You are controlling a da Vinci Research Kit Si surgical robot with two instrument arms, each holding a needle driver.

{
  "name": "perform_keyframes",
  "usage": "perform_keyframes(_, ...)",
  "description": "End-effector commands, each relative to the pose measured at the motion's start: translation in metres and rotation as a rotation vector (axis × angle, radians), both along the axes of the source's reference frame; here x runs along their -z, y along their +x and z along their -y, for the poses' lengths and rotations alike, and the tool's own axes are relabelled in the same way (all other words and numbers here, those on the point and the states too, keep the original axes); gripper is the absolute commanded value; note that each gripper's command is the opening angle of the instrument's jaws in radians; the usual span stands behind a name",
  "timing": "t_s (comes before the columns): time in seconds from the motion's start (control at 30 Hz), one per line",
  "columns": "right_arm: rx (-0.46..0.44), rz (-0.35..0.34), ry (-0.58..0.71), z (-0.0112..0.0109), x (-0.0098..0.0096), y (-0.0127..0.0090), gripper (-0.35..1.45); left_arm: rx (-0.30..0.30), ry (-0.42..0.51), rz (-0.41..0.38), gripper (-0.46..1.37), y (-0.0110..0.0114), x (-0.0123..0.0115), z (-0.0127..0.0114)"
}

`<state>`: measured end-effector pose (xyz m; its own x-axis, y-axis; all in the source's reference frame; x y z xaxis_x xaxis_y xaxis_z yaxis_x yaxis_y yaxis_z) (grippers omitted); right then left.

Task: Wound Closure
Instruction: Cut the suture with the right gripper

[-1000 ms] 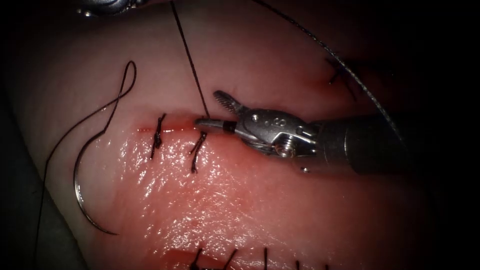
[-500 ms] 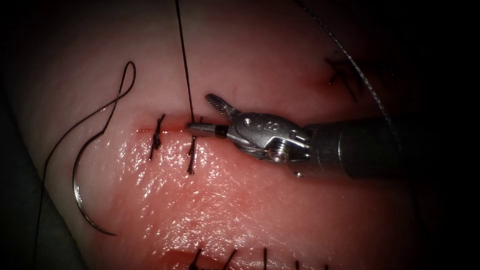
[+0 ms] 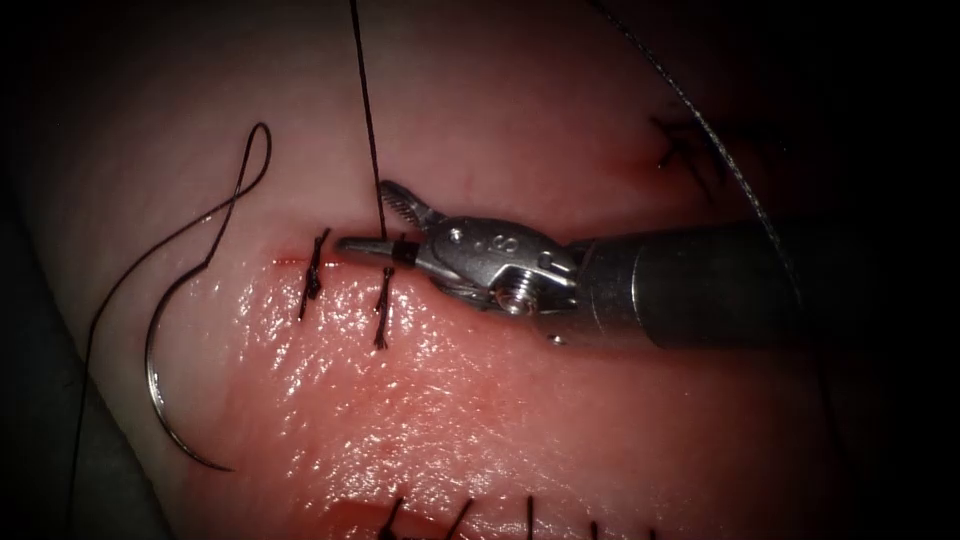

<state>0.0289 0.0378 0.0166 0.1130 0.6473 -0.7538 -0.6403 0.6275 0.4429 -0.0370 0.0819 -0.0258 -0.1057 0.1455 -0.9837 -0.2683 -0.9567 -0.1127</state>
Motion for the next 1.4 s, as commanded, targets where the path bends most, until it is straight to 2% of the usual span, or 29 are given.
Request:
perform_keyframes(0.03,0.004,-0.005,0.000,0.0000,0.0000,0.0001,1.43,-0.009,0.001,0.001,-0.35,0.0000,0.0000,0.0000)
perform_keyframes(1.4,0.005,-0.014,-0.012,0.0000,-0.0013,0.0046,1.44,-0.002,0.001,0.001,-0.35,-0.0005,0.0004,0.0005)
